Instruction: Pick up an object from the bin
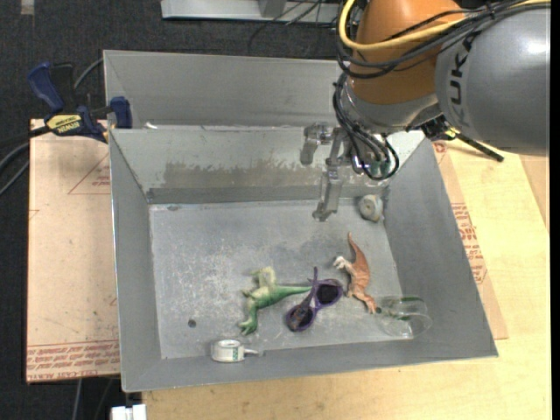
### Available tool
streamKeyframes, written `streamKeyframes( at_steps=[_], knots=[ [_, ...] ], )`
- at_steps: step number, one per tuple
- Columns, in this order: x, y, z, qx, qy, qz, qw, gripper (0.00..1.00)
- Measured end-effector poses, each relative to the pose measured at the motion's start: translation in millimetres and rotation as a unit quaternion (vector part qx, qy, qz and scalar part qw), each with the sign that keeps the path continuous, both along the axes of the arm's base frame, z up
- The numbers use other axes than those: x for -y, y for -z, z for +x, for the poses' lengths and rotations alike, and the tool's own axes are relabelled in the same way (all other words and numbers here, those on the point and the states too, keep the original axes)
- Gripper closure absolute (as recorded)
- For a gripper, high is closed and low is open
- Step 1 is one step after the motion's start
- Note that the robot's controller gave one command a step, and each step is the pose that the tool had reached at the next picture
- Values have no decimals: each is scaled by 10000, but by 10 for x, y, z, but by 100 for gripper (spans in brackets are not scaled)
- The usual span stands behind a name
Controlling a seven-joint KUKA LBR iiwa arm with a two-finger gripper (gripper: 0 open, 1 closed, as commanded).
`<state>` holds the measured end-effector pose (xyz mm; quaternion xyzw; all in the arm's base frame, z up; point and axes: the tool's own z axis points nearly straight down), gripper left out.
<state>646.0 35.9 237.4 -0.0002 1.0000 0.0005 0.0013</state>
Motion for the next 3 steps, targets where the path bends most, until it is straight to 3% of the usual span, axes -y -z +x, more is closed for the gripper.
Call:
streamKeyframes(
  at_steps=[1,2,3],
  knots=[
    [186,797,-144,-5,71,4,10000,0],
    [-110,1324,-351,-16,-383,12,9993,0],
    [437,1613,-568,9,-943,5,9955,0]
  ],
)
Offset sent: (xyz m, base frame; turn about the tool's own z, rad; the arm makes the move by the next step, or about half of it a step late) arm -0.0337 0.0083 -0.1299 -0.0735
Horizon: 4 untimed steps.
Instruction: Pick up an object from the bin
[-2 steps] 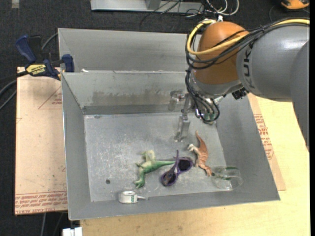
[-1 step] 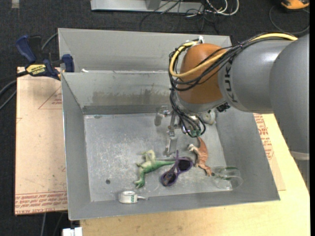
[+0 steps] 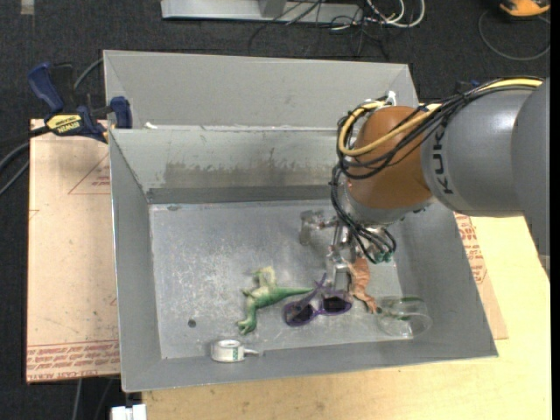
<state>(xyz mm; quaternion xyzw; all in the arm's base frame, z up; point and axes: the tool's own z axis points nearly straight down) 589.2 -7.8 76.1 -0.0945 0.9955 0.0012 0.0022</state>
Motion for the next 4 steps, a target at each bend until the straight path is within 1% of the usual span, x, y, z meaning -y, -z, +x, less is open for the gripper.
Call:
streamKeyframes(
  at_steps=[1,2,3,4],
  knots=[
    [15,54,-102,-6,-613,1,9981,0],
    [-107,57,-418,13,125,9,9999,100],
    [-105,61,-423,4,128,8,9999,0],
    [-105,61,-423,4,130,8,9999,0]
  ],
)
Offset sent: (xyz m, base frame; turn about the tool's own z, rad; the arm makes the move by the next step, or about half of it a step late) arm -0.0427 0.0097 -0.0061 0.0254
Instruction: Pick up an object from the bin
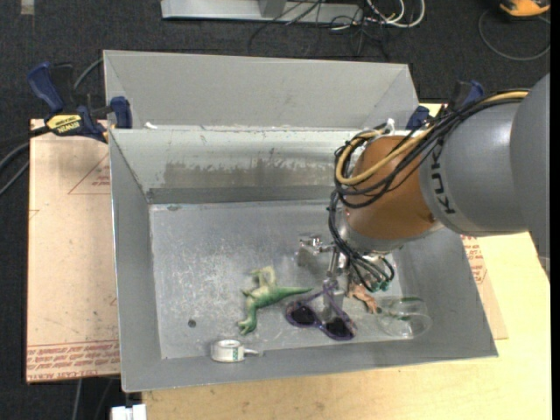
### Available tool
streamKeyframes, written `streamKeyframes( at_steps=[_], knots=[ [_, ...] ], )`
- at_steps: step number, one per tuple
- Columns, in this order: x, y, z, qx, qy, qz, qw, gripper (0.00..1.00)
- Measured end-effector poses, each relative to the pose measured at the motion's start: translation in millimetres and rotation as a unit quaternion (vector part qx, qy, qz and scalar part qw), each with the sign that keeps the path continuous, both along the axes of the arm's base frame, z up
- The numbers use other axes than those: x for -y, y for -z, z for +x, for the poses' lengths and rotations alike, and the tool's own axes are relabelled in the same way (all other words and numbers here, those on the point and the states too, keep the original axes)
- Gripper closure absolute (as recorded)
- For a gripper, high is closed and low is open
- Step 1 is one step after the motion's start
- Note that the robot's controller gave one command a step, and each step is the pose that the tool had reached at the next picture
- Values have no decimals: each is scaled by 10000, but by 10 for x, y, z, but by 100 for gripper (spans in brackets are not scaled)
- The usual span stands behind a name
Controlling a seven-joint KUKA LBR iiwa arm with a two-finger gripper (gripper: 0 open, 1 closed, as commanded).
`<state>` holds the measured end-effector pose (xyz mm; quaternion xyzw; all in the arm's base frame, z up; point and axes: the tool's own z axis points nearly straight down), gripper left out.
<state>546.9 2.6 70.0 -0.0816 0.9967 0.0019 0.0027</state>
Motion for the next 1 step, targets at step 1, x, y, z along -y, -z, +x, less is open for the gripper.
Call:
streamKeyframes(
  at_steps=[1],
  knots=[
    [142,1,-108,17,-2453,-7,9694,100]
  ],
)
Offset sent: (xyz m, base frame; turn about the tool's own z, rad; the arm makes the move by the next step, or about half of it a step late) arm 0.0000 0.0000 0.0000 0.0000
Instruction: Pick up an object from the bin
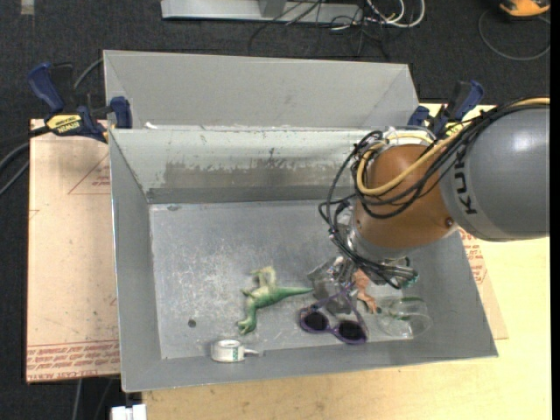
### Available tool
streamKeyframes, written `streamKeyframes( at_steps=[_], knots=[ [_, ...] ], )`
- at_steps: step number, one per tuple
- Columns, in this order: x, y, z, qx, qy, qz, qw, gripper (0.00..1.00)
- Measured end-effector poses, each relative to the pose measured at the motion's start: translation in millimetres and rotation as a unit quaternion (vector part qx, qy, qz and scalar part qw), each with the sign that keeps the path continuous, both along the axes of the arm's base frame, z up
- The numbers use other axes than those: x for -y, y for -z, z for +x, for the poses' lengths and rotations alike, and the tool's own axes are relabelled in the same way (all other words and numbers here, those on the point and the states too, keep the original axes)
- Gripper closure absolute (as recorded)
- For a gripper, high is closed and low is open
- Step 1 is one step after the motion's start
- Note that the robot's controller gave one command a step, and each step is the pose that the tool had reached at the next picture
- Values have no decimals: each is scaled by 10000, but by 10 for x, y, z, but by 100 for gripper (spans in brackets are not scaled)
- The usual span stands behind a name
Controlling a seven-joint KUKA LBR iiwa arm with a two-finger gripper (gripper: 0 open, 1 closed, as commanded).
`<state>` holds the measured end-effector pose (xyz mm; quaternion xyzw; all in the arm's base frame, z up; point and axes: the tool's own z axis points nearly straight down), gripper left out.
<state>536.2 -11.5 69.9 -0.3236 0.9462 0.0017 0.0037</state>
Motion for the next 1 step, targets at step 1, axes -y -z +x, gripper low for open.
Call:
streamKeyframes(
  at_steps=[1],
  knots=[
    [0,0,0,1,1,1,10000,100]
  ],
)
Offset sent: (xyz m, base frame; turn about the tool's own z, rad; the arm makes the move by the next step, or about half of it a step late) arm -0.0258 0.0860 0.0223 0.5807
